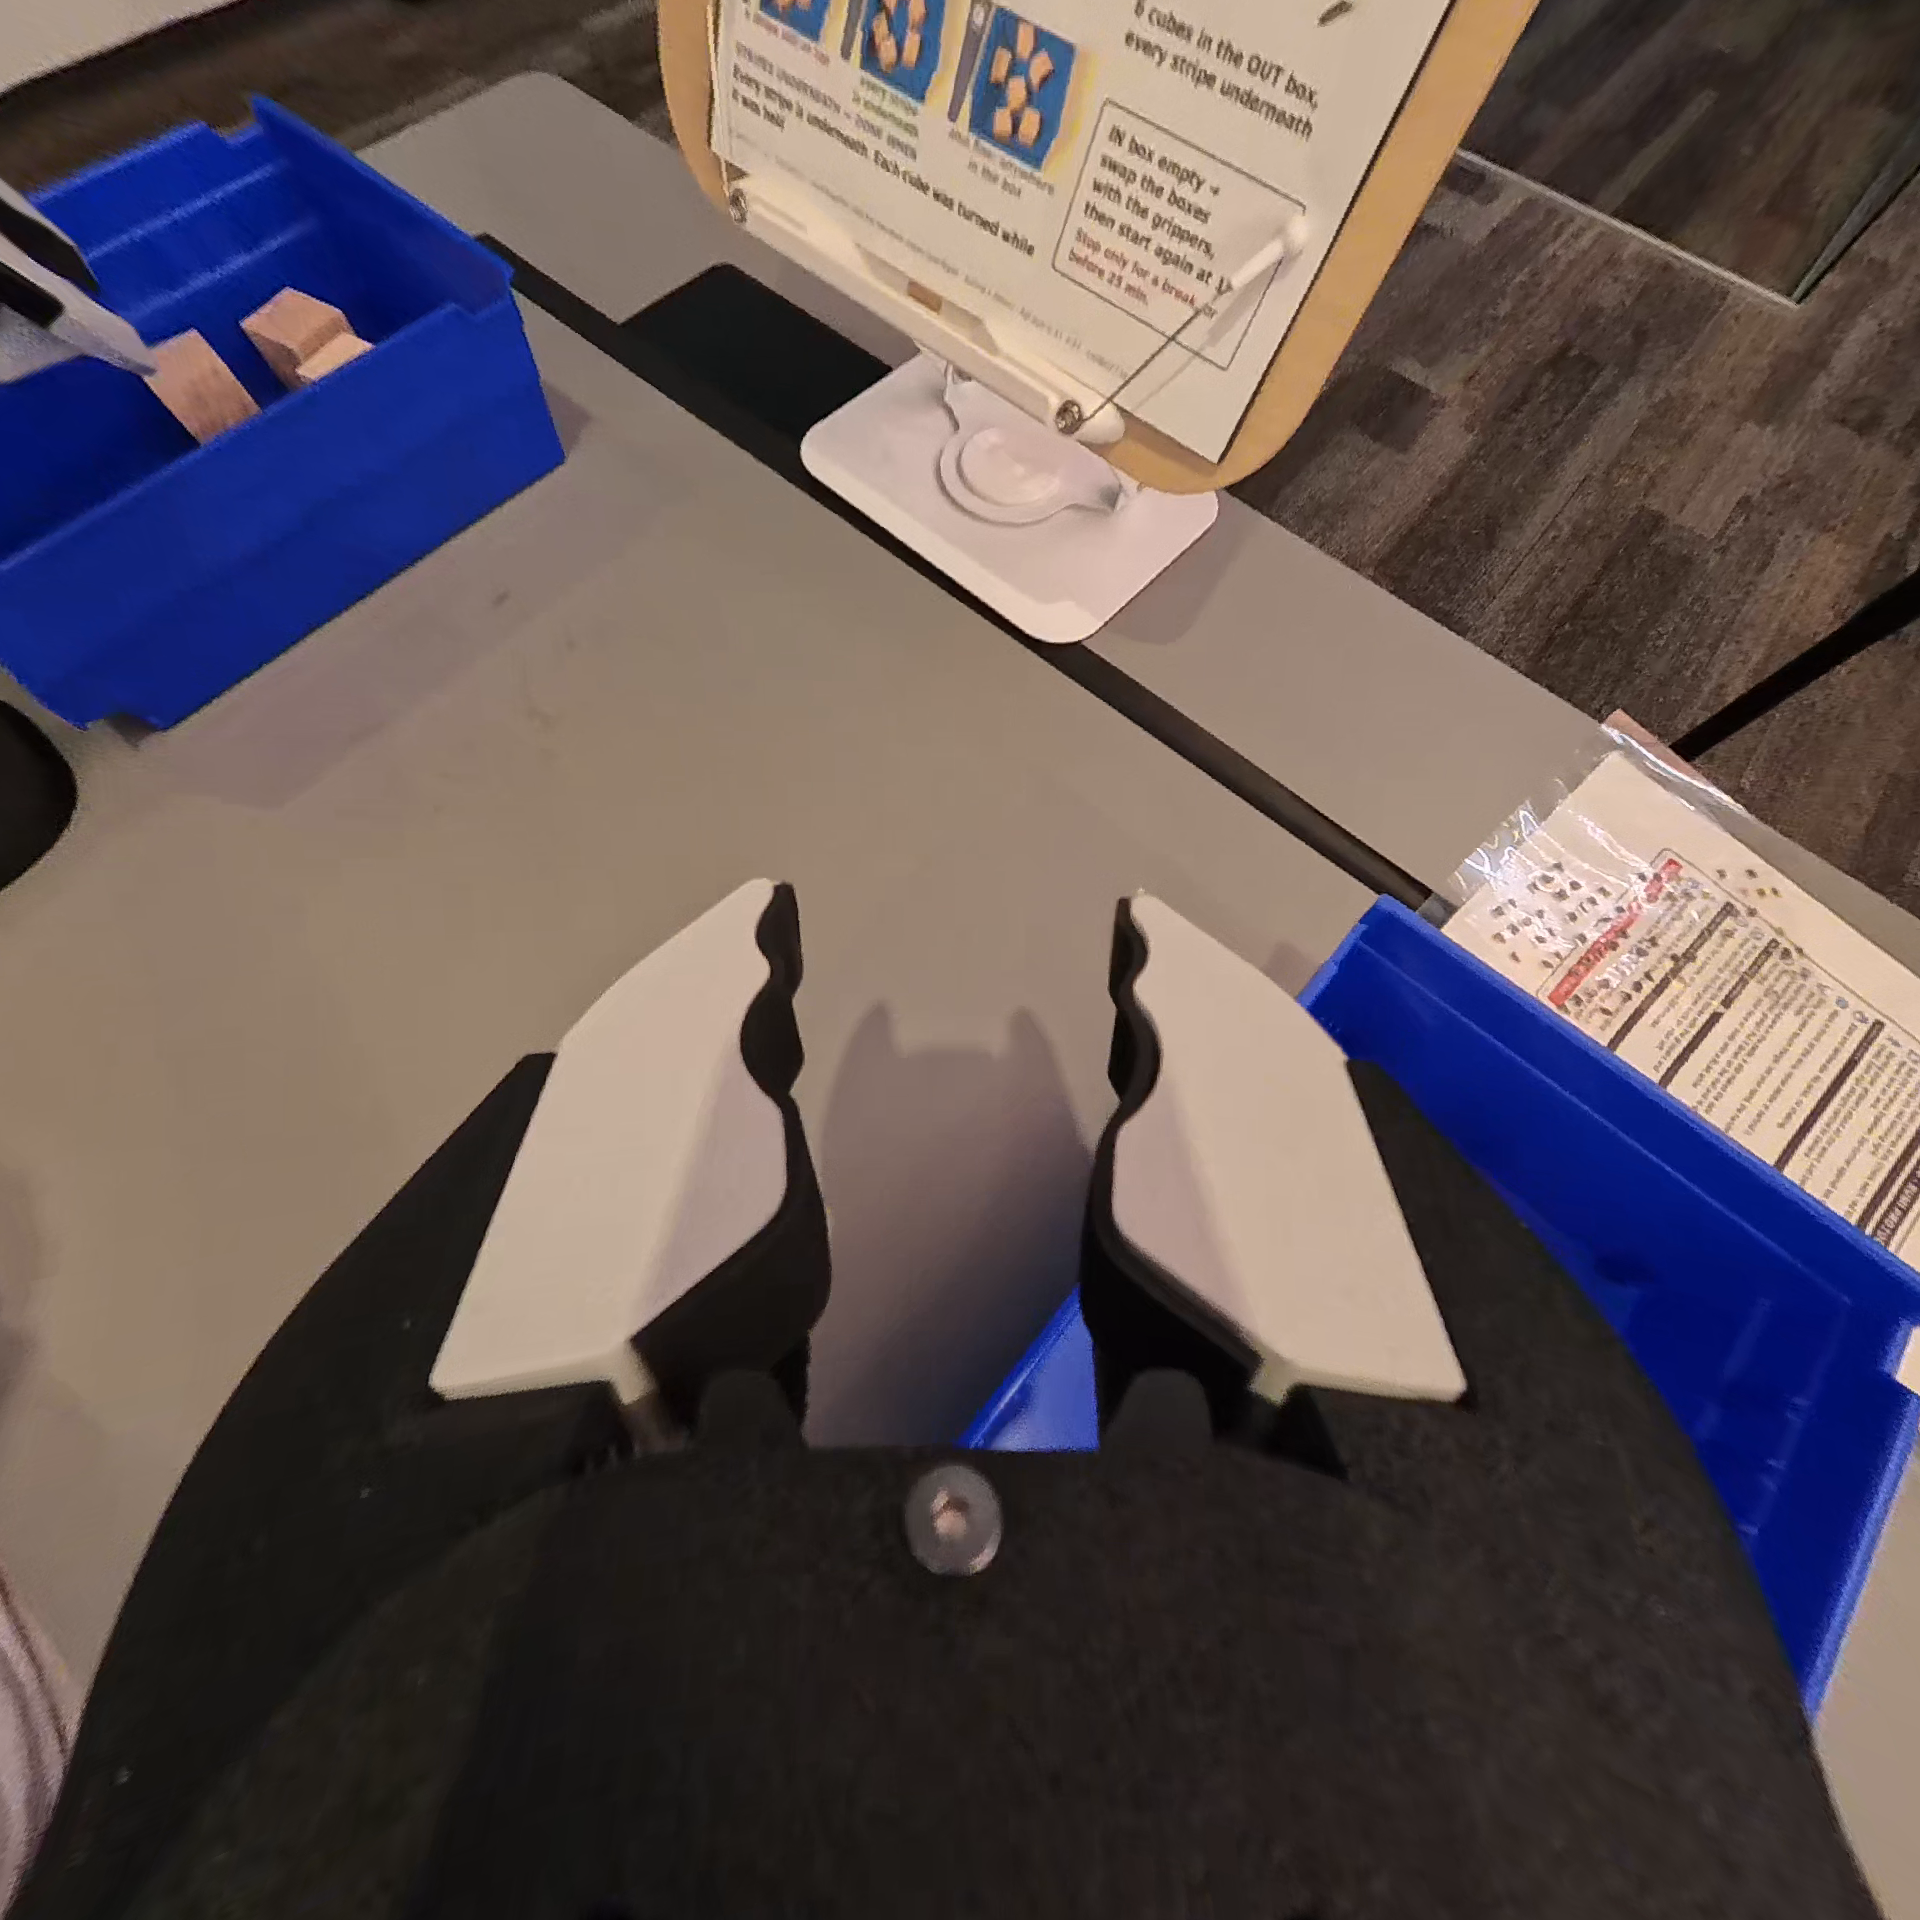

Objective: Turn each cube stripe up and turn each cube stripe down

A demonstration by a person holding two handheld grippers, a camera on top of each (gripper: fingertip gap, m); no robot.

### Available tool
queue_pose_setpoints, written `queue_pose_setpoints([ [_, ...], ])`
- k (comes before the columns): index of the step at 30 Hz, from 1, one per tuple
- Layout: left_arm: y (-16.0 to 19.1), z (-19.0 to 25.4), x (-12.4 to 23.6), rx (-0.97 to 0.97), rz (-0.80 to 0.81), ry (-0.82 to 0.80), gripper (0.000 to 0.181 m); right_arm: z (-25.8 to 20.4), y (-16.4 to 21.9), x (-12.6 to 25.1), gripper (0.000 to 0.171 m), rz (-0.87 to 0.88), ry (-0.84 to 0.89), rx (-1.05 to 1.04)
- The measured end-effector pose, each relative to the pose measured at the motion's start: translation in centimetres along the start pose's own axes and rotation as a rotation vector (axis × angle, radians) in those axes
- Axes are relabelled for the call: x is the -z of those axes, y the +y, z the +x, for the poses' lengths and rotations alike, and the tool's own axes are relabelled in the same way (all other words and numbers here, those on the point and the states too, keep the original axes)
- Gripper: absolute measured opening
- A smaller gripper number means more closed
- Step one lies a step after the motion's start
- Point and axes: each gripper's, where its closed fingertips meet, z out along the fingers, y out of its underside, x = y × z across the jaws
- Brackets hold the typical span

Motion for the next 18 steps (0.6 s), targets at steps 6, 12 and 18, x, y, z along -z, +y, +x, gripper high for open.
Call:
queue_pose_setpoints([
  [6,-0.2,-0.1,-2.8,-0.032,-0.048,-0.064,0.047,0.1,0.5,-0.8,0.057,-0.036,-0.002,0.016],
  [12,0.8,0.4,-3.9,-0.020,-0.097,-0.007,0.048,-0.1,1.2,-1.4,0.057,-0.088,-0.002,0.037],
  [18,1.2,1.6,-3.4,-0.022,-0.112,0.055,0.052,-0.3,1.5,-1.7,0.057,-0.106,0.001,0.048],
])
